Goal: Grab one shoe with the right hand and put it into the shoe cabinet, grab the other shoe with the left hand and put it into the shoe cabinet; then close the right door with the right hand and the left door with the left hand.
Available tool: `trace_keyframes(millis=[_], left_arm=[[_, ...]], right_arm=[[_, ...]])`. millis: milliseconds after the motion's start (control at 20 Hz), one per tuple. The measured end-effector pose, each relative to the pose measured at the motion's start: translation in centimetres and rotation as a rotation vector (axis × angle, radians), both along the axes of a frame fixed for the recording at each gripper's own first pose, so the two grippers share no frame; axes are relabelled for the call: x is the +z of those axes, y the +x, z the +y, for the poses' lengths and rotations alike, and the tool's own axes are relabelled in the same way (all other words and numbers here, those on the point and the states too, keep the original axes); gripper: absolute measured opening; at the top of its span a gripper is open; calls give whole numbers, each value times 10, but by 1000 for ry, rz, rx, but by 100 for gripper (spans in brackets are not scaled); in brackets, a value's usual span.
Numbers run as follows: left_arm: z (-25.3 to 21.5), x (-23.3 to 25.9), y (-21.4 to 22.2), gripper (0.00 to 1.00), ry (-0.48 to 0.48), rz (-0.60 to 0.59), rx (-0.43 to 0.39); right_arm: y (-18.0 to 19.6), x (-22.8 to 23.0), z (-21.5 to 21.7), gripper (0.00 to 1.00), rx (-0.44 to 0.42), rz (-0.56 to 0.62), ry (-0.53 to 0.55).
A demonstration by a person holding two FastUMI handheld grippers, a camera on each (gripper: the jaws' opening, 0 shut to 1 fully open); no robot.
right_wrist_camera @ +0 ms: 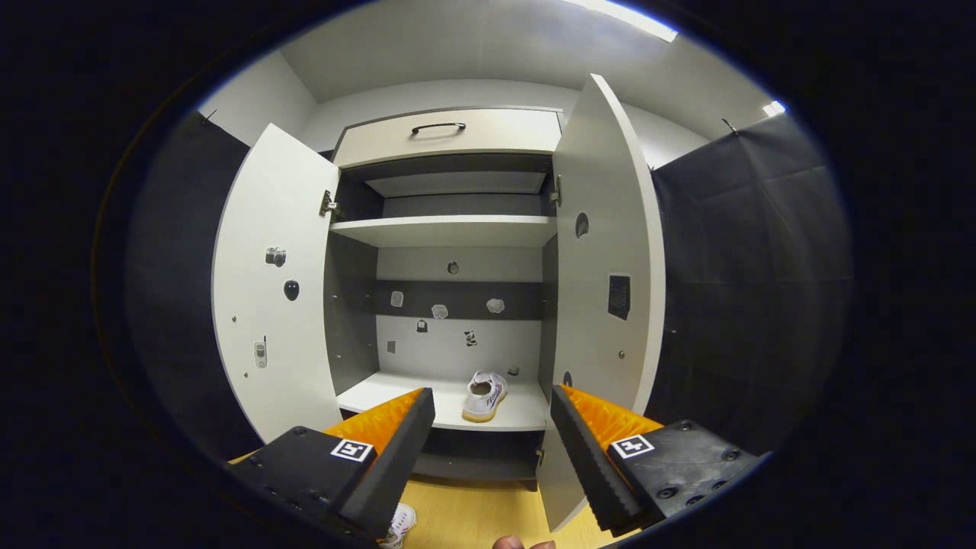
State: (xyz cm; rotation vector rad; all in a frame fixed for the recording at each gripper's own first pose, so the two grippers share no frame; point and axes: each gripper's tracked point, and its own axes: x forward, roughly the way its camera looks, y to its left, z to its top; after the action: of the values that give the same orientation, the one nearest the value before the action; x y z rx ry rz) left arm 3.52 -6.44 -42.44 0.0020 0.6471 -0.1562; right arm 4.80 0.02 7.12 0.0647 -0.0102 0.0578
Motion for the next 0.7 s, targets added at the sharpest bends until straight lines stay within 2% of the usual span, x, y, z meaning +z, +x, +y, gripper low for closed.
trace_keyframes(millis=[150, 200, 300, 450, 600, 700], left_arm=[[-10, -4, 20, 61, -2, -40, -31], [-14, -6, 24, 55, -2, -42, -47], [-16, -6, 31, 47, 14, -52, -54], [-12, -10, 35, 40, 23, -34, -41], [-3, -14, 43, 17, 65, 22, -34], [-2, -13, 43, 8, 60, 55, -39]], right_arm=[[-2, 8, -21, 97, -49, -20, -34], [-2, 10, -25, 97, -63, -26, -43], [-4, 12, -35, 97, -91, -29, -59], [-5, 17, -46, 97, -121, -49, -75], [-7, 11, -49, 97, -127, -44, -84], [-10, 9, -52, 97, -127, -38, -85]])
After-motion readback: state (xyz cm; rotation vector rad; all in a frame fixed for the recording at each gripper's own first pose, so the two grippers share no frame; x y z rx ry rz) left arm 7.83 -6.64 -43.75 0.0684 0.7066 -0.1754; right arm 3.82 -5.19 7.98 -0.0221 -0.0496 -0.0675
